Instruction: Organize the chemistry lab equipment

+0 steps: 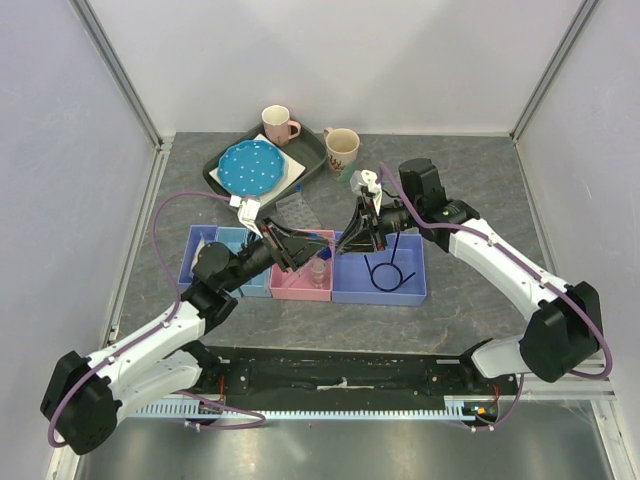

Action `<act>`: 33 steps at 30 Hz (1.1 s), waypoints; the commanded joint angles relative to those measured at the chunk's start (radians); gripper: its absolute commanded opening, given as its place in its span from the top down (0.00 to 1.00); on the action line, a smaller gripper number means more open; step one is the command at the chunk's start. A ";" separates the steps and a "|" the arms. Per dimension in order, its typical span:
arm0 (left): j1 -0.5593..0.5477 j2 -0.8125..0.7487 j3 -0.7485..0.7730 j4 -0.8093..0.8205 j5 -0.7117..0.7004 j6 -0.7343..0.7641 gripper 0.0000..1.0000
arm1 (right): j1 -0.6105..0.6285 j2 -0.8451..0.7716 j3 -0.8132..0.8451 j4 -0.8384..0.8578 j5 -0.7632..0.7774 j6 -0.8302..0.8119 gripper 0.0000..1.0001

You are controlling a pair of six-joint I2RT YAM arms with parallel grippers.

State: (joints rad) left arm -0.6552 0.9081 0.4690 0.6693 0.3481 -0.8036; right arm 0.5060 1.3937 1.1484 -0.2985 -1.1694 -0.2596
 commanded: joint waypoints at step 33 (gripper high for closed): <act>0.192 0.284 0.471 -0.662 -0.189 0.523 0.98 | -0.572 -0.090 -0.137 0.052 0.195 -0.067 0.13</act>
State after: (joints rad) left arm -0.4831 1.1393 0.8726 0.0532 0.1993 -0.4191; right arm -0.0048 1.3228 1.0481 -0.2493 -1.0012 -0.2584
